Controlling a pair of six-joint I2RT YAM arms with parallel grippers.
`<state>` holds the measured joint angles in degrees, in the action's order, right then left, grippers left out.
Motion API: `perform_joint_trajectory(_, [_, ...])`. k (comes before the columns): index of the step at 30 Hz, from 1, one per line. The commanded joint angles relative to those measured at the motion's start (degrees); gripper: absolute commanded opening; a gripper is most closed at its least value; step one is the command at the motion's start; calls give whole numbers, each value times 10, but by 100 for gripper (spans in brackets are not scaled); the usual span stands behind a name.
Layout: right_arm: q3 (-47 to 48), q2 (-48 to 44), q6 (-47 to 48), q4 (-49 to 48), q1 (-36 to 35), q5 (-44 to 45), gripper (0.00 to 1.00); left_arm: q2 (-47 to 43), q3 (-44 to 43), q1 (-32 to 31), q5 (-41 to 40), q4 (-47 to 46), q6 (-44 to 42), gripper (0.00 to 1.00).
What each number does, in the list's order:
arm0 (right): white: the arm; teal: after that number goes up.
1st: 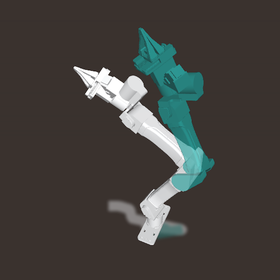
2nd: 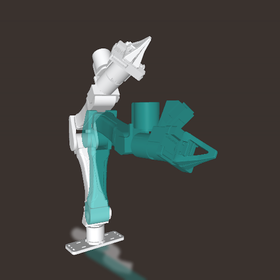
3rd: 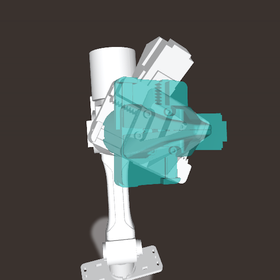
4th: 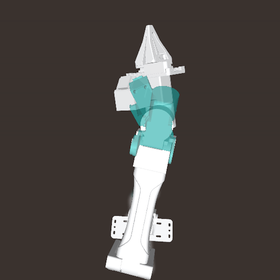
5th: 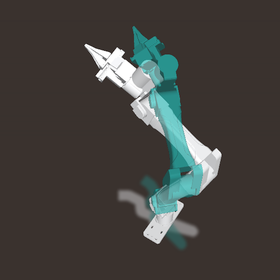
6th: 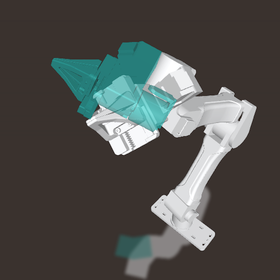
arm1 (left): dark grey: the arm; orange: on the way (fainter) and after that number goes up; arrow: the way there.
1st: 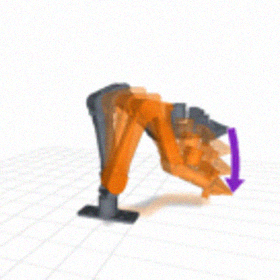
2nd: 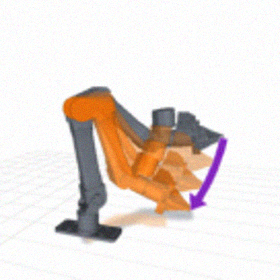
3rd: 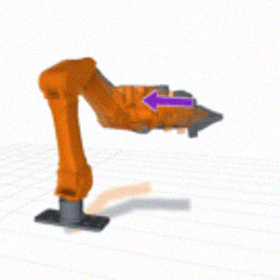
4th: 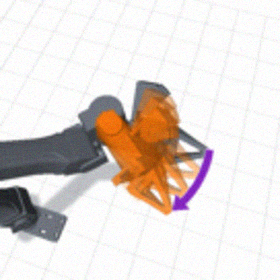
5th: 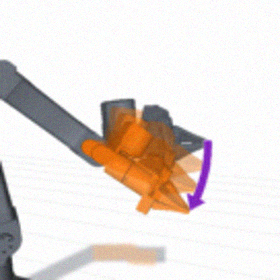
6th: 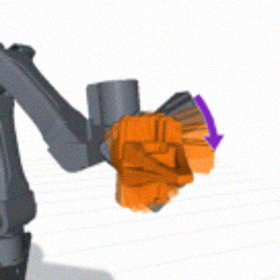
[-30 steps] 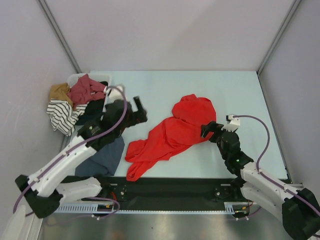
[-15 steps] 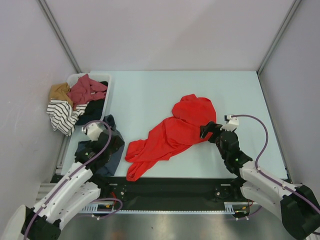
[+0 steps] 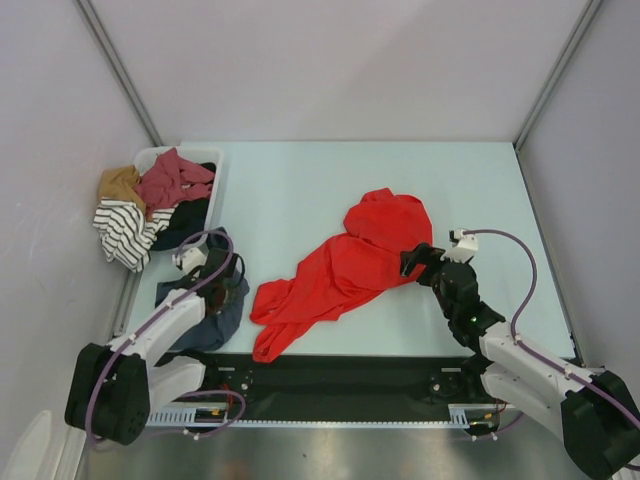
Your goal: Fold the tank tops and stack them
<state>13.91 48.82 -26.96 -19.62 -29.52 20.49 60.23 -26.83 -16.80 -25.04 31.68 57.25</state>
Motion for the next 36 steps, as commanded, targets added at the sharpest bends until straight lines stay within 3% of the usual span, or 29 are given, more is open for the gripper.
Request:
perform_joint_trajectory(1, [14,-9,-3,-19,2,7,99,48,-7,12,98,-47,-21,0])
perform_joint_trajectory(5, [13,-7,-5,-21,3,5,99,30,-40,12,90,-4,-35,0])
perform_joint_trajectory(10, [16,3,-5,-26,3,2,99,-54,-113,12,184,-11,-84,0])
perform_joint_trajectory(14, [16,6,-5,-26,3,2,99,-114,-208,12,205,3,-101,0])
perform_joint_trajectory(15, [16,5,-4,-25,3,3,99,-120,-268,12,196,13,-108,0])
perform_joint_trajectory(17, [16,4,-3,-25,3,2,99,-113,-341,12,127,58,-124,0])
perform_joint_trajectory(20, [17,5,-1,-24,3,3,99,-60,-570,15,15,130,-153,0])
perform_joint_trajectory(22, [17,5,-1,-24,3,3,99,-5,-670,20,-43,181,-176,0])
perform_joint_trajectory(23, [18,4,-1,-23,4,5,99,15,-768,39,-88,196,-186,0])
perform_joint_trajectory(27, [17,0,-2,-17,5,5,99,112,-926,113,-191,231,-215,0])
perform_joint_trajectory(30, [16,-4,-3,-17,6,3,99,151,-940,165,-223,226,-215,4])
perform_joint_trajectory(31, [16,-3,-3,-17,6,2,99,154,-931,191,-229,212,-210,18])
perform_joint_trajectory(33, [16,-1,-3,-17,7,1,99,161,-889,231,-204,191,-203,23])
perform_joint_trajectory(34, [16,0,-3,-18,7,-1,99,164,-880,258,-182,183,-192,42])
perform_joint_trajectory(36, [16,2,-3,-17,7,-1,99,181,-863,281,-117,190,-179,39])
